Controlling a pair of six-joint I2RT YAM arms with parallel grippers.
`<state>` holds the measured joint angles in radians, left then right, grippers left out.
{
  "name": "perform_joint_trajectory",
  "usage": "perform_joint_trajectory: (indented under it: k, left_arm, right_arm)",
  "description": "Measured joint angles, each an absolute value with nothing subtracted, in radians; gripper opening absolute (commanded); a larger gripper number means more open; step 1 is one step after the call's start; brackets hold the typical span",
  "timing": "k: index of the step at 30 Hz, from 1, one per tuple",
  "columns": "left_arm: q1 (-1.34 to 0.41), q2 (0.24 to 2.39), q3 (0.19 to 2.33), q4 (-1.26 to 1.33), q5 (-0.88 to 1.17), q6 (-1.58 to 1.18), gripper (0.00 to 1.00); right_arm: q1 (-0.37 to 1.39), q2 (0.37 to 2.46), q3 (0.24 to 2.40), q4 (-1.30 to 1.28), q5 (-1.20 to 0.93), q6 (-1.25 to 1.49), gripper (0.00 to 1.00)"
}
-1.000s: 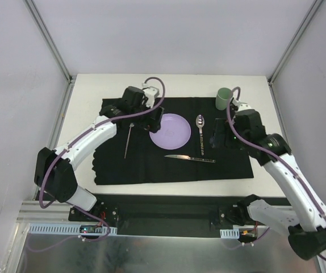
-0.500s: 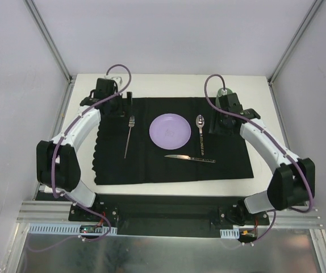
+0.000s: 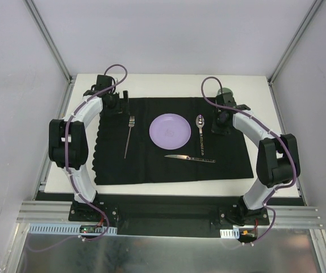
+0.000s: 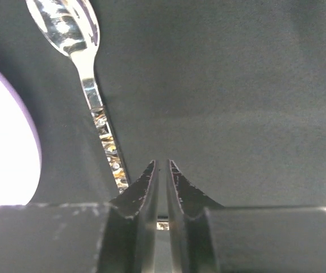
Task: Set the dinner table for one person
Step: Move the napkin to the center of the board.
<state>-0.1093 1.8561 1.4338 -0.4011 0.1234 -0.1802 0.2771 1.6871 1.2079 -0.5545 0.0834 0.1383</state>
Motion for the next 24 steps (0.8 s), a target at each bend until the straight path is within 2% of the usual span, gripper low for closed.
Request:
perform_joint_trajectory:
  k: [6, 24]
  left_arm:
    - [-0.109, 1.932, 1.475, -0.408, 0.126, -0.181, 0.99]
    - [-0.097, 2.112, 1.662, -0.467, 0.148, -0.179, 0.99]
  right_arm:
    - [0.27, 1.721, 1.208, -0.545, 0.082, 0.137, 0.01]
    - [0.27, 1.81, 1.19, -0.511, 0.081, 0.138, 0.01]
